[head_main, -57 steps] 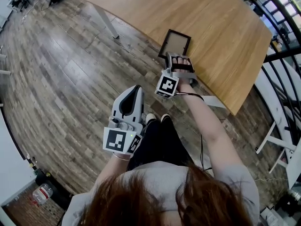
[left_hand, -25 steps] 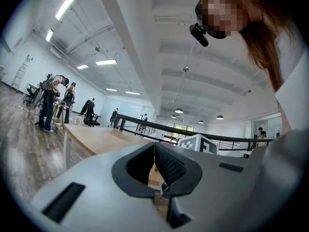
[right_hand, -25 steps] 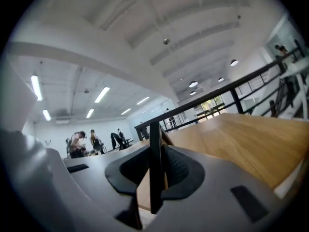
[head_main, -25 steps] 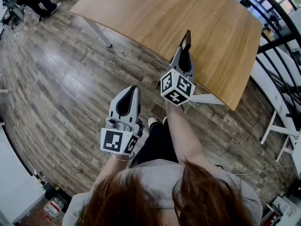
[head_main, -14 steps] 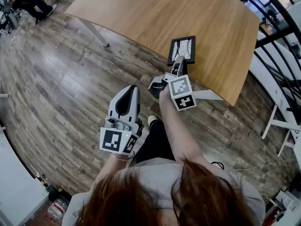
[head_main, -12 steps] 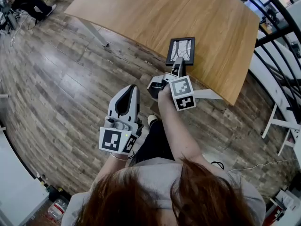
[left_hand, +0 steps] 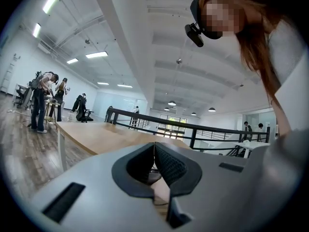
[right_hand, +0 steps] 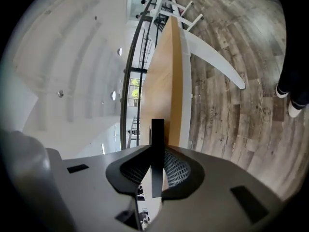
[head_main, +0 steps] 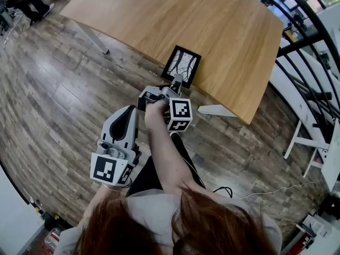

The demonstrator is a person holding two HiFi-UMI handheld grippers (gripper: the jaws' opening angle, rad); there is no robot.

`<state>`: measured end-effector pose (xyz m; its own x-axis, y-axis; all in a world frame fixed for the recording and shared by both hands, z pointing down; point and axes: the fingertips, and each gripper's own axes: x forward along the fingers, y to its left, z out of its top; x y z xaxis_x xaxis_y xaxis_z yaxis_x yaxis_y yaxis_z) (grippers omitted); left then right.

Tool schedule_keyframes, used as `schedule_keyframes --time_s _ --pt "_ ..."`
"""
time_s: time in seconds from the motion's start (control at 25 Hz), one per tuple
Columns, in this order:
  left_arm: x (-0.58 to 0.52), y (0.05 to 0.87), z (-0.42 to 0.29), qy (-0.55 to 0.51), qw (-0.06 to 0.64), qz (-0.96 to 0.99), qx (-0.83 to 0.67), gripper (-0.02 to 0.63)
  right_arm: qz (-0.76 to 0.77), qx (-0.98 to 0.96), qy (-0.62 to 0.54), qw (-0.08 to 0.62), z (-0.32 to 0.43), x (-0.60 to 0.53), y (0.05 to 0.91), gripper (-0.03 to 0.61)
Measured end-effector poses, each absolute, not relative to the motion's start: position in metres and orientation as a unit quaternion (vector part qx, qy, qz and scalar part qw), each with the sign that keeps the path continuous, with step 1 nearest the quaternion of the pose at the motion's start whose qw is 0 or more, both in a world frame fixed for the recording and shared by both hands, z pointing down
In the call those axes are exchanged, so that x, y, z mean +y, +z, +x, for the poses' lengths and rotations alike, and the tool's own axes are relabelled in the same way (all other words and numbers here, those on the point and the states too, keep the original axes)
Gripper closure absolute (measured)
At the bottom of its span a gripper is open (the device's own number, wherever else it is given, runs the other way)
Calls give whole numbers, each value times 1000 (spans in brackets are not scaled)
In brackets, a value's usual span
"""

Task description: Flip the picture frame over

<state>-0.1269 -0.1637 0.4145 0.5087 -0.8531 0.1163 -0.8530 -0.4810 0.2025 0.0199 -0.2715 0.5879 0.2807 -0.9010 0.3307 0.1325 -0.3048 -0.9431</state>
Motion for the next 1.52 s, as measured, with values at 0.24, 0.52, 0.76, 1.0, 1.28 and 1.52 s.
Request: schedule_keyframes --time_s 0.24,0.52,0.76,1.0,1.28,1.52 --pt "-166 417 -136 5 118 854 -506 604 -611 314 -502 525 11 -294 596 492" --pt "-166 421 -139 11 124 853 -507 604 -602 336 -473 548 6 -300 605 492" --pt "-163 426 -141 13 130 850 -511 606 -601 340 -467 552 6 -307 608 492" --pt "-162 426 -141 15 131 851 -508 605 -602 337 -465 556 7 -306 608 492" --pt "-160 430 -143 21 134 851 -506 605 -586 337 -477 561 3 -308 609 491" --pt "-156 431 -145 24 135 851 -506 604 -595 392 -459 531 0 -310 595 486"
